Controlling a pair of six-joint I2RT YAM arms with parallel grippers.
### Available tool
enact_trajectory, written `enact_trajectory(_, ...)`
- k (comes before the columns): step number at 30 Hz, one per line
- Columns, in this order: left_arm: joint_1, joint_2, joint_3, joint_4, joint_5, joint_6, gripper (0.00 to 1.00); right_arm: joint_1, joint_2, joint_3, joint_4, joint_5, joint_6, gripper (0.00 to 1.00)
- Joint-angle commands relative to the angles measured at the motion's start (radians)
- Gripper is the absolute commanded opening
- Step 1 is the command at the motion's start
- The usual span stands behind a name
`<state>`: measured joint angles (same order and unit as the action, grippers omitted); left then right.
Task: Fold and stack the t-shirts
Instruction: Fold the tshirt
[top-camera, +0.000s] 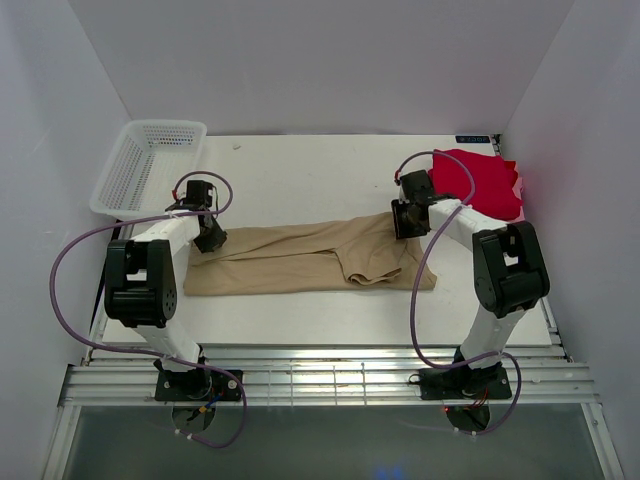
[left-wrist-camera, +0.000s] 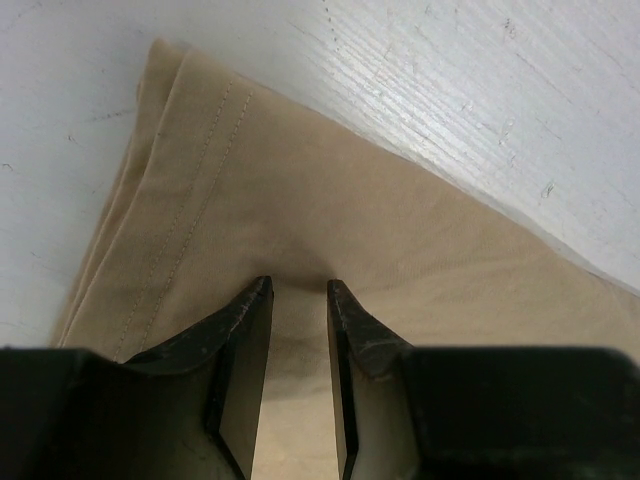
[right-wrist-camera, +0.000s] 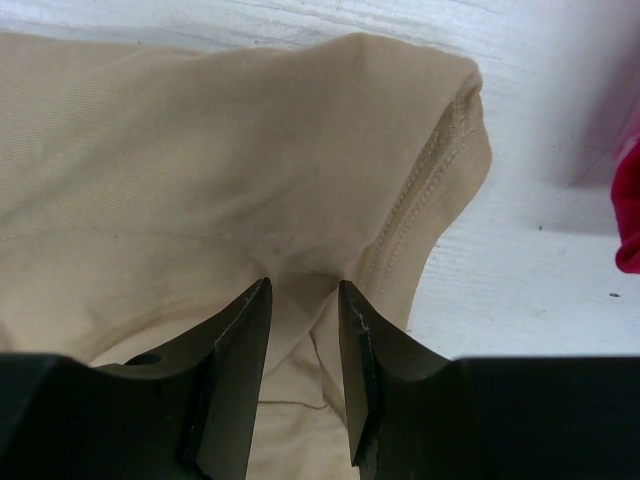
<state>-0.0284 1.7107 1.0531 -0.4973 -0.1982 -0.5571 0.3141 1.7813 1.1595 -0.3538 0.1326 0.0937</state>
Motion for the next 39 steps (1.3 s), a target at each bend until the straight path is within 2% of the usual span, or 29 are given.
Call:
enact_trajectory(1,0.001,-0.017,0.022,-0.004,-0.023,0.008,0.4,-0.006,0.01,0.026,0.018,-0.013,-0.009,0.39)
enact_trajectory(10,0.001,-0.013,0.039,-0.007,-0.027,0.01,0.39,-0.009,0.02,0.014,0.022,-0.027,-0.009,0.29)
enact_trajectory(15,0.001,-0.011,0.042,-0.01,-0.029,0.011,0.39,-0.01,0.029,0.008,0.021,-0.039,-0.008,0.27)
enact_trajectory(17,0.001,-0.013,0.039,-0.009,-0.032,0.011,0.39,-0.009,0.032,-0.001,0.022,-0.039,-0.009,0.21)
enact_trajectory(18,0.001,-0.013,0.039,-0.009,-0.033,0.011,0.39,-0.012,0.036,-0.003,0.019,-0.039,-0.009,0.14)
enact_trajectory(20,0.001,-0.01,0.039,-0.01,-0.037,0.011,0.39,-0.012,0.036,-0.007,0.019,-0.041,-0.011,0.12)
enact_trajectory(39,0.016,0.001,0.016,-0.009,-0.061,0.01,0.38,-0.113,-0.045,-0.014,-0.036,0.045,-0.088,0.11)
